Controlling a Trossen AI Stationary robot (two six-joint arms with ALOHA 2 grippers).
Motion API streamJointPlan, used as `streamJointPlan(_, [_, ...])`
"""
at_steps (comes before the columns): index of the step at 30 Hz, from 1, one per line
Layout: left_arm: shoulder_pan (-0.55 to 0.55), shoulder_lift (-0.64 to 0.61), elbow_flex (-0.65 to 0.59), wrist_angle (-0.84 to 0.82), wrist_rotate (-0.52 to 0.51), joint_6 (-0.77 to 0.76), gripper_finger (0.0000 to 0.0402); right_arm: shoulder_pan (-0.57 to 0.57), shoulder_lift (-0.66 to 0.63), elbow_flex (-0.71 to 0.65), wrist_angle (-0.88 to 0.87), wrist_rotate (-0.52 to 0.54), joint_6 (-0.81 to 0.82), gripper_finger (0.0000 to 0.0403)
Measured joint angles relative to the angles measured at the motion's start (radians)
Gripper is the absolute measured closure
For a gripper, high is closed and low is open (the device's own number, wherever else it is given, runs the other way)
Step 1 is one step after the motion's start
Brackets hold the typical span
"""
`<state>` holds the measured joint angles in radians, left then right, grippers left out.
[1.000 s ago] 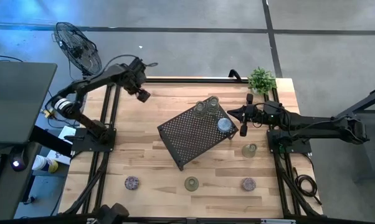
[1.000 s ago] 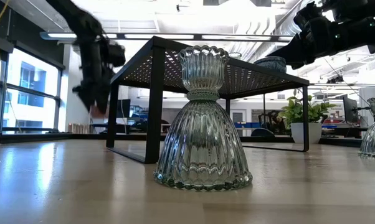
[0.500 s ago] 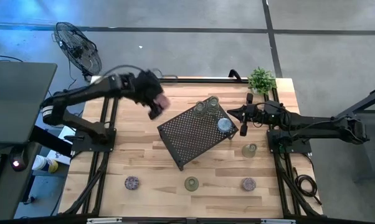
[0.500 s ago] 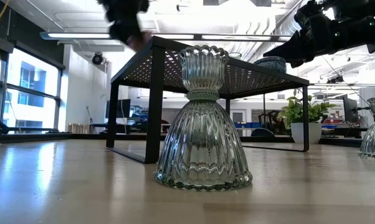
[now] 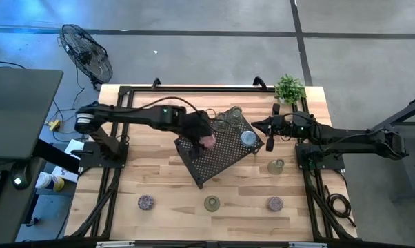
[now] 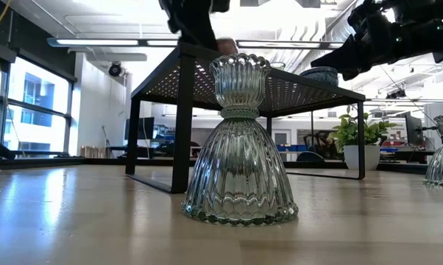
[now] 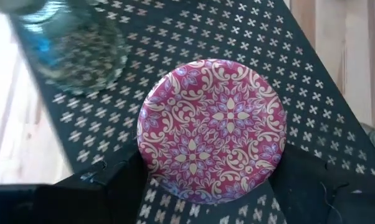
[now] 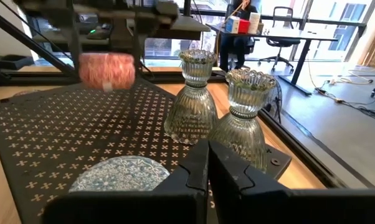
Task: Pick & Place candle stick holders
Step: Put the pink scented candle on the shelf
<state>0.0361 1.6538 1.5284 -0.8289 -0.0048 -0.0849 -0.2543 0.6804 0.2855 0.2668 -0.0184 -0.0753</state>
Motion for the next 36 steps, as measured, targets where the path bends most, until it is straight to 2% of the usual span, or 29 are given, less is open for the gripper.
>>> streamJointPlan(8, [0.002,0.035,0.000,0.019,0.036,0.002,0.0124,0.000,0.000,0.000,0.000,-0.019,0.015,0.0401])
streamJointPlan(19, [0.002,0.036,0.000,0.064,0.107,-0.002,0.0097,0.000,0.000,0.000,0.000,-0.019,0.015,0.0402])
streamJointPlan(30, [0.001,0.036,-0.024,0.078,0.078,-0.008,0.0095,0.000,0.000,0.000,0.000,-0.019,0.014,0.0402])
streamJointPlan(36, [0.001,0.036,-0.024,0.070,0.148,-0.016,0.0094,0.000,0.000,0.000,0.000,-0.019,0.012,0.0401])
